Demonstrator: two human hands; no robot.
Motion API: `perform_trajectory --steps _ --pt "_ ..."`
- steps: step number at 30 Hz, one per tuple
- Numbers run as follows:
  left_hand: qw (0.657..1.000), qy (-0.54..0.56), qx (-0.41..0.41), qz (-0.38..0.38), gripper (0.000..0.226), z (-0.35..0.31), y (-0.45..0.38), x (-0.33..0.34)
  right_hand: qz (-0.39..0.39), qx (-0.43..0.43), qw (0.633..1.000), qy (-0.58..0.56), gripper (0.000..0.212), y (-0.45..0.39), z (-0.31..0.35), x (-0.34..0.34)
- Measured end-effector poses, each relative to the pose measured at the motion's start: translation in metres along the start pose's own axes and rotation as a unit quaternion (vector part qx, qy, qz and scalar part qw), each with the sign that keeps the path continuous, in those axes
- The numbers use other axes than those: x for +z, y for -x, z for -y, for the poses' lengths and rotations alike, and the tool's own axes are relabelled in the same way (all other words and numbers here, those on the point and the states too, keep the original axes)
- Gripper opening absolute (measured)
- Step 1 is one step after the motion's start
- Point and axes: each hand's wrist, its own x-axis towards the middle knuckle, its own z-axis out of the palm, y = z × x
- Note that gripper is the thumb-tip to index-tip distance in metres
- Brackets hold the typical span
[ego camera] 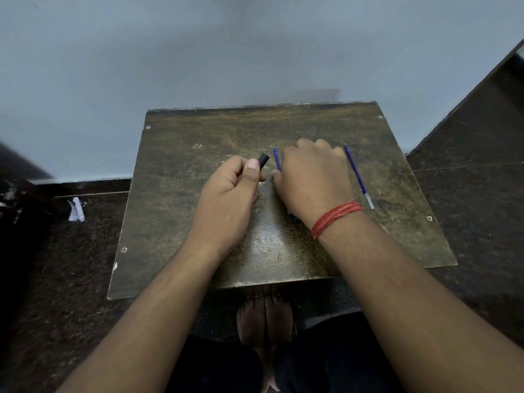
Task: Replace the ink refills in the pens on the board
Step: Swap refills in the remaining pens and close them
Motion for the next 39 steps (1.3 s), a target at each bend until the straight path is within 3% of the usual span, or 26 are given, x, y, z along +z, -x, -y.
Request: perform_trajectory --steps 7,12,26,29,32,35,39 --pt "1.000 -0.008 -0.002 -0.006 0.036 -0.004 0.001 -0.001 -0.032 0.011 0.999 0.002 0.016 -0.001 -0.003 -0.004" --pt "1.000 -0.001 -0.002 -0.003 0.034 -0.004 0.001 0.000 0.009 0.009 1.000 0.016 0.022 -0.001 -0.004 -0.002" --pt "1.000 -0.021 0.005 -0.010 0.031 -0.010 0.004 0.002 0.015 -0.003 1.000 -0.018 0.018 0.001 0.020 0.000" --pt "0.999 -0.022 0.011 -0.037 0.031 -0.010 0.003 0.000 0.036 0.004 0.997 -0.069 0.025 -0.002 0.020 -0.007" --pt "0.996 -0.010 -0.004 -0.085 0.032 -0.009 0.001 -0.002 0.031 0.046 0.980 -0.190 0.024 -0.003 0.016 -0.015" --pt "0.993 0.026 -0.039 -0.111 0.032 -0.009 -0.002 -0.001 0.038 0.110 0.934 -0.337 0.023 -0.001 0.013 -0.019" --pt "0.994 0.012 -0.040 -0.100 0.033 -0.007 -0.001 -0.002 0.054 0.150 0.878 -0.452 0.024 -0.003 0.003 -0.021"
